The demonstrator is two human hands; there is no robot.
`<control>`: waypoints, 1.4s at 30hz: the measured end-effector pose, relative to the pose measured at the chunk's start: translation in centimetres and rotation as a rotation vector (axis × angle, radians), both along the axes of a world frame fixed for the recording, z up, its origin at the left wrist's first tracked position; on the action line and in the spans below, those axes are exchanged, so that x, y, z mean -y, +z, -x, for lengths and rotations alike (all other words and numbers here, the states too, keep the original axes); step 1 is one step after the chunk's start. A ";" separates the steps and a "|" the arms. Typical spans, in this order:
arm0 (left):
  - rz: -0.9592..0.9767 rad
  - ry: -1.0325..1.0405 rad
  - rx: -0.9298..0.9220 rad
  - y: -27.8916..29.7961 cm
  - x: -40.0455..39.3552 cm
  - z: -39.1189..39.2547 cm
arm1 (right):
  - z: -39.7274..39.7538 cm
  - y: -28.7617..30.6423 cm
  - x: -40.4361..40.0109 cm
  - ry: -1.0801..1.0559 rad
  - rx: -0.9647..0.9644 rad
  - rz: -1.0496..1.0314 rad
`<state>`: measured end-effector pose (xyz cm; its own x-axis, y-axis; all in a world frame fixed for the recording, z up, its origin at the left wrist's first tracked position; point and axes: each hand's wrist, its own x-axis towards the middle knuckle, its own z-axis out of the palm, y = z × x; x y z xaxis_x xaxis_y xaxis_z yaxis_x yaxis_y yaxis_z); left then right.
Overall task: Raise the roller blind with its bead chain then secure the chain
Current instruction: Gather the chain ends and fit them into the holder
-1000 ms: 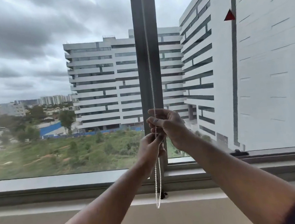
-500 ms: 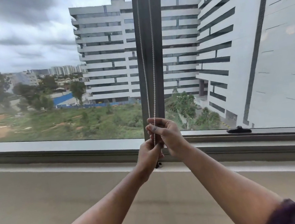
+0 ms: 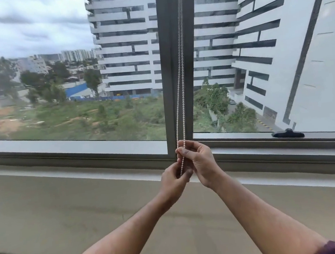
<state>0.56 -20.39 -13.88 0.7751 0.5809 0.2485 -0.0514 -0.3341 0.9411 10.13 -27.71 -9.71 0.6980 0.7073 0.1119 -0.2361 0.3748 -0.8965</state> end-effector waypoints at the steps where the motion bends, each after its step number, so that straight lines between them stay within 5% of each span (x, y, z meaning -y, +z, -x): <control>1: 0.051 -0.017 -0.006 -0.3 -0.7 -0.4 | -0.3 -0.3 -0.5 -0.010 0.003 0.001; 12: 0.160 -0.148 -0.029 -3.4 -9.8 -4.7 | -3.6 -3.8 -5.8 -0.075 0.125 0.088; 17: 0.171 -0.209 0.002 -4.4 -13.2 -6.1 | -5.5 -5.6 -7.8 -0.138 -0.019 -0.021; 22: 0.141 -0.143 0.088 -5.1 -15.6 -7.9 | -7.6 -9.7 -9.4 -0.378 -0.086 0.205; 32: -0.033 -0.026 0.178 -6.5 -17.2 -9.5 | -11.4 -17.4 -11.2 -0.543 0.543 0.971; 42: -0.040 0.055 0.183 -6.7 -17.1 -9.9 | -12.5 -19.8 -12.9 -0.520 0.650 1.030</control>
<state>10.50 -3.32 -20.59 0.6823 0.6077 0.4063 -0.2011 -0.3783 0.9036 22.62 -14.81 -29.47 0.9357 0.3375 0.1031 0.3047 -0.6254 -0.7184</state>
